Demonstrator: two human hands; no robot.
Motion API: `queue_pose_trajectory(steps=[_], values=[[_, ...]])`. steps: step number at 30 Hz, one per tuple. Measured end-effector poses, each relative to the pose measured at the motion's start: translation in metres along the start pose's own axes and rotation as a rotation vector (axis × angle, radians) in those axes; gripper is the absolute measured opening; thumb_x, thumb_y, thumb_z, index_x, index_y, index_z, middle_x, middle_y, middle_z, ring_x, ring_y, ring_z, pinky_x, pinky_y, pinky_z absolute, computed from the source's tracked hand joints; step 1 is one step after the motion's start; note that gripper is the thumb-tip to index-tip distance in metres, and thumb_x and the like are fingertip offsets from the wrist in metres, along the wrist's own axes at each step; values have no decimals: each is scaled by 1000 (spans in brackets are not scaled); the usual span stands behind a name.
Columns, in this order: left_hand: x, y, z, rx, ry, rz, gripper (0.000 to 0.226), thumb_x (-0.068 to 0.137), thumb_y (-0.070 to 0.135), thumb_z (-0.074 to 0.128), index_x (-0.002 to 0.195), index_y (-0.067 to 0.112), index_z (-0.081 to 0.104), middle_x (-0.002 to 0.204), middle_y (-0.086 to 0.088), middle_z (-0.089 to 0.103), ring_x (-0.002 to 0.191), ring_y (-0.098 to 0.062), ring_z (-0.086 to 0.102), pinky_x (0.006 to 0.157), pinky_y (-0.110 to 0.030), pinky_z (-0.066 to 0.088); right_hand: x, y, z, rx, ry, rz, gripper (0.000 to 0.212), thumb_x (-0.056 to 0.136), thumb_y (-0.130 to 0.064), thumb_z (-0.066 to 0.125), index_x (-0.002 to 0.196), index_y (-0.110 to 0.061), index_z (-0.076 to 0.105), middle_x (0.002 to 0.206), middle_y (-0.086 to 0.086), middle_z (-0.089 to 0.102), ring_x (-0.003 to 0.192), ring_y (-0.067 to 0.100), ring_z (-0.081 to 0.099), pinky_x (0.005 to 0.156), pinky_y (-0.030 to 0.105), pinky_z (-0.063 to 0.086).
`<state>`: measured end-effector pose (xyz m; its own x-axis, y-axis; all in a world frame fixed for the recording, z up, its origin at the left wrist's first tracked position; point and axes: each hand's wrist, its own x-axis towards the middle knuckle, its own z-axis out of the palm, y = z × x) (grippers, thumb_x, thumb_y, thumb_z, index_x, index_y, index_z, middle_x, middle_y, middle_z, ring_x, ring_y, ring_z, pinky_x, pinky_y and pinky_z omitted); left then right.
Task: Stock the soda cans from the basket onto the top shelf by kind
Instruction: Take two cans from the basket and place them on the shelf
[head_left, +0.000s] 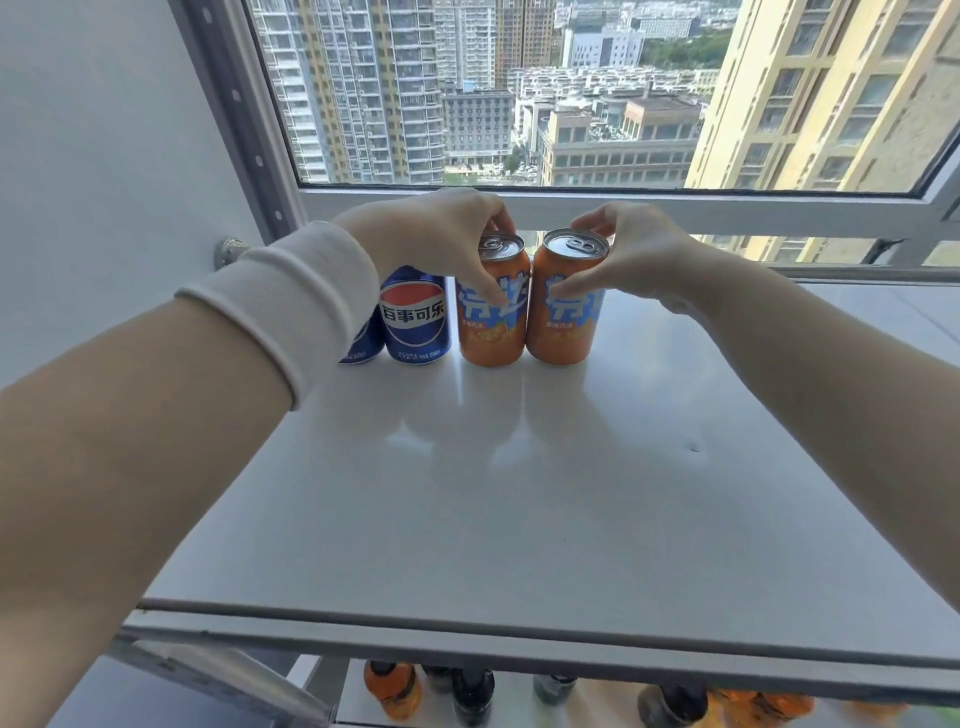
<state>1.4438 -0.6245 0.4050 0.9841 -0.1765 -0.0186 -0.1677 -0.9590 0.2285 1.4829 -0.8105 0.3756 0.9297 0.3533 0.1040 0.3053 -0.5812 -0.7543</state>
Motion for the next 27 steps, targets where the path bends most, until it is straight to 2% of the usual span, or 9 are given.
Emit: queue_pose_trajectory(steps=[11,15,20,27], values=[[-1,-5,-3,-7,-32,6,72,69,30,79,131,21,43,120,2,54,98,-15,50,77,-28,43,3,-4,6,-52,24,-11,77,57,-22,88,125,-13,53,110,0,55,106,19,56,88,30,49],[-2,-5,-4,-15,-41,4,72,70,29,79,131,21,41,120,3,52,99,-15,50,77,-27,42,2,-4,6,-83,30,-9,77,55,-25,88,123,-14,53,111,-1,54,107,20,55,93,36,50],[-3,-4,-8,26,-58,8,73,69,33,79,131,22,42,122,2,53,100,-15,50,79,-29,43,1,-6,7,-83,34,-9,77,55,-25,88,124,-14,53,111,0,54,107,20,56,91,35,51],[-5,-3,-6,22,-55,-8,75,70,32,79,132,22,40,123,2,53,102,-17,51,79,-30,46,-1,-4,9,-88,31,-19,75,61,-26,85,126,-16,48,122,2,53,109,20,54,89,35,51]])
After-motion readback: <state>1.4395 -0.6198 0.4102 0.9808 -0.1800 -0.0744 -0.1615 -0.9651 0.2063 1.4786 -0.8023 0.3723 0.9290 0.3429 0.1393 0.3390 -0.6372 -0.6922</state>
